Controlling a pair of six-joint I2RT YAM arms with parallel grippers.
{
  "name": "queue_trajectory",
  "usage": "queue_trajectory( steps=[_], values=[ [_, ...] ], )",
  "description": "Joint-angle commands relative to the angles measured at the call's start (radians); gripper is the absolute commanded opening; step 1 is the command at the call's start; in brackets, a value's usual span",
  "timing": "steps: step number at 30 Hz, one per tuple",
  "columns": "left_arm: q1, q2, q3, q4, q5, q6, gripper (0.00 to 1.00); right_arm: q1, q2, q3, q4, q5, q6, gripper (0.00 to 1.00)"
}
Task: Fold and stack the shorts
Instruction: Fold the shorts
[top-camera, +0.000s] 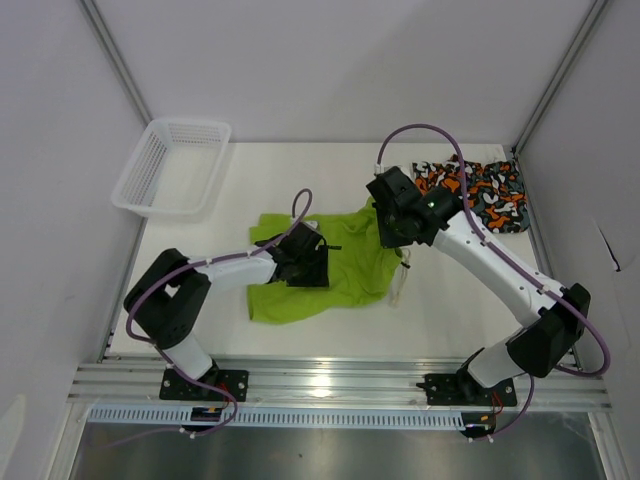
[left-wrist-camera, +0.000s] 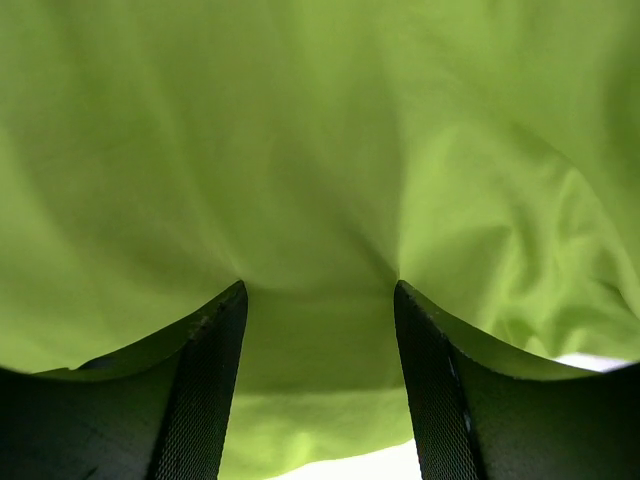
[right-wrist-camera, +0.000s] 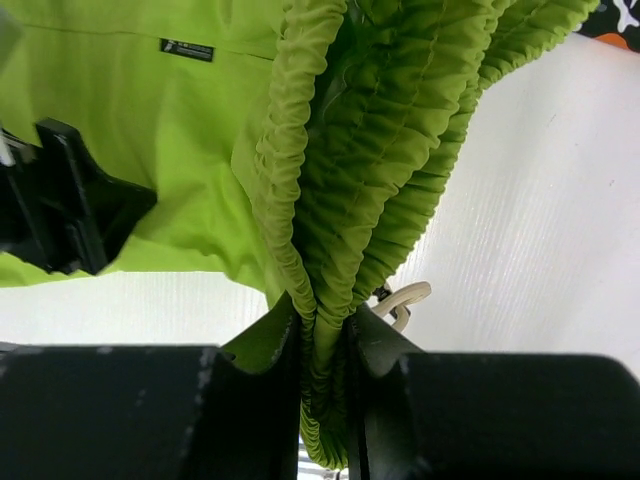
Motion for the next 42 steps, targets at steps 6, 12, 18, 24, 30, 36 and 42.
queue_trajectory(
  steps=[6, 12, 18, 24, 30, 36, 42],
  values=[
    [-0.086, 0.059, 0.064, 0.055, -0.033, -0.109, 0.62, 0.030, 0.057, 0.142, -0.077, -0.040, 0.018, 0.00],
    [-0.152, 0.074, 0.086, 0.059, -0.084, -0.144, 0.62, 0.039, 0.054, 0.150, -0.055, -0.088, 0.033, 0.00],
    [-0.151, 0.079, 0.072, 0.093, -0.063, -0.159, 0.62, 0.047, 0.042, 0.146, -0.019, -0.112, 0.067, 0.00],
    [-0.137, 0.001, 0.058, 0.087, -0.035, -0.150, 0.64, 0.055, 0.045, 0.118, 0.001, -0.136, 0.052, 0.00],
    [-0.064, -0.220, 0.080, -0.045, -0.009, -0.090, 0.71, 0.055, 0.036, 0.100, -0.002, -0.117, 0.029, 0.00],
    [0.154, -0.389, 0.026, -0.195, 0.051, 0.012, 0.80, 0.055, 0.054, 0.096, -0.006, -0.112, 0.013, 0.00],
    [0.436, -0.461, -0.149, -0.134, 0.125, 0.066, 0.81, 0.067, 0.094, 0.130, -0.017, -0.106, 0.001, 0.00]
  ],
)
